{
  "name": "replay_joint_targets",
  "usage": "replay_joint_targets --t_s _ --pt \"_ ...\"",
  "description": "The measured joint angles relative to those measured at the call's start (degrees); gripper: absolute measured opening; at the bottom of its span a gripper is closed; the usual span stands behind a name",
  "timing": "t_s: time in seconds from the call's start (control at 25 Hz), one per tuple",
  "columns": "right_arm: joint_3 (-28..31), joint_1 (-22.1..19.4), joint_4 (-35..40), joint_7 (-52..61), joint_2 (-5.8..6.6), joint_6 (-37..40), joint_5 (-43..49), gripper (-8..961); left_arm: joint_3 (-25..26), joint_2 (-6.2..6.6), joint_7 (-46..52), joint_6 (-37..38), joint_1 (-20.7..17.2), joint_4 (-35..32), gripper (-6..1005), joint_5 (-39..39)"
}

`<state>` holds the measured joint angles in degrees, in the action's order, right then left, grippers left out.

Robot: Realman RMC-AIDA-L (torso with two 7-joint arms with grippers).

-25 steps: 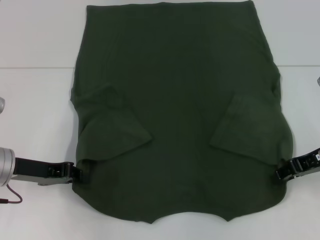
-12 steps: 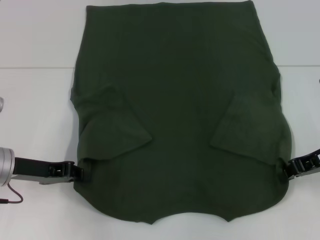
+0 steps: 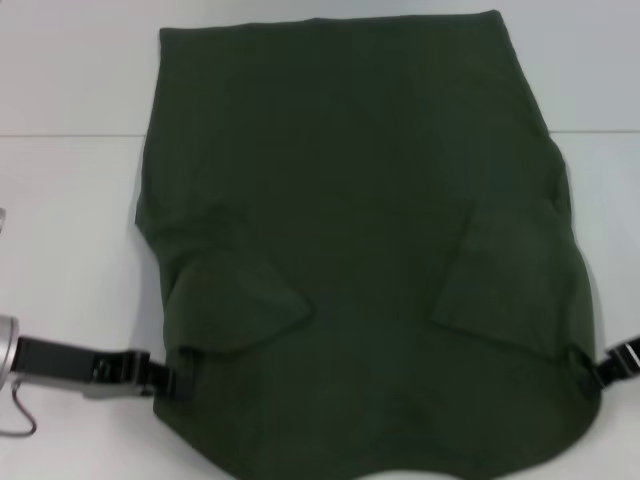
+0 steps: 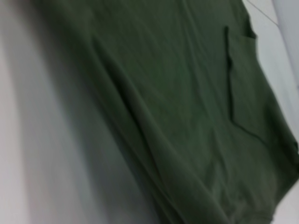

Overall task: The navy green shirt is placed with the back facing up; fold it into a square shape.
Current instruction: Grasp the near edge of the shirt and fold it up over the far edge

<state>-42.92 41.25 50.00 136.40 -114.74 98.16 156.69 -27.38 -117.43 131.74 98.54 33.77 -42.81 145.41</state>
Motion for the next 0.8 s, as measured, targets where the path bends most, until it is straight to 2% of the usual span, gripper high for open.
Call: replay_joint_targets --t_s 0.2,0.32,0.44,0.6,0.8 --pt "0.07 -2.0 0.56 -5.36 1.03 8.66 0.0 58 0.3 0.62 -0.5 7.04 -1.49 -0.33 39 0.43" --pt "0.1 -3.16 0.41 -9.24 0.95 13.17 0.01 58 1.87 0.92 -2.97 14.3 -2.19 -0.54 39 4.16" --pt "-1.24 -3.93 -1.05 -11.03 0.76 15.16 0.44 58 2.0 0.96 -4.22 18.52 -2.25 -0.37 39 6.85" --pt "-6.37 -4.67 -3.66 -11.95 0.42 15.38 0.73 59 0.2 0.68 -4.3 19.86 -2.54 -0.49 39 10.95" --pt "-7.76 -4.35 -4.4 -12.31 -0.13 15.42 0.73 59 0.17 0.75 -4.28 19.93 -2.56 -0.53 38 11.74"
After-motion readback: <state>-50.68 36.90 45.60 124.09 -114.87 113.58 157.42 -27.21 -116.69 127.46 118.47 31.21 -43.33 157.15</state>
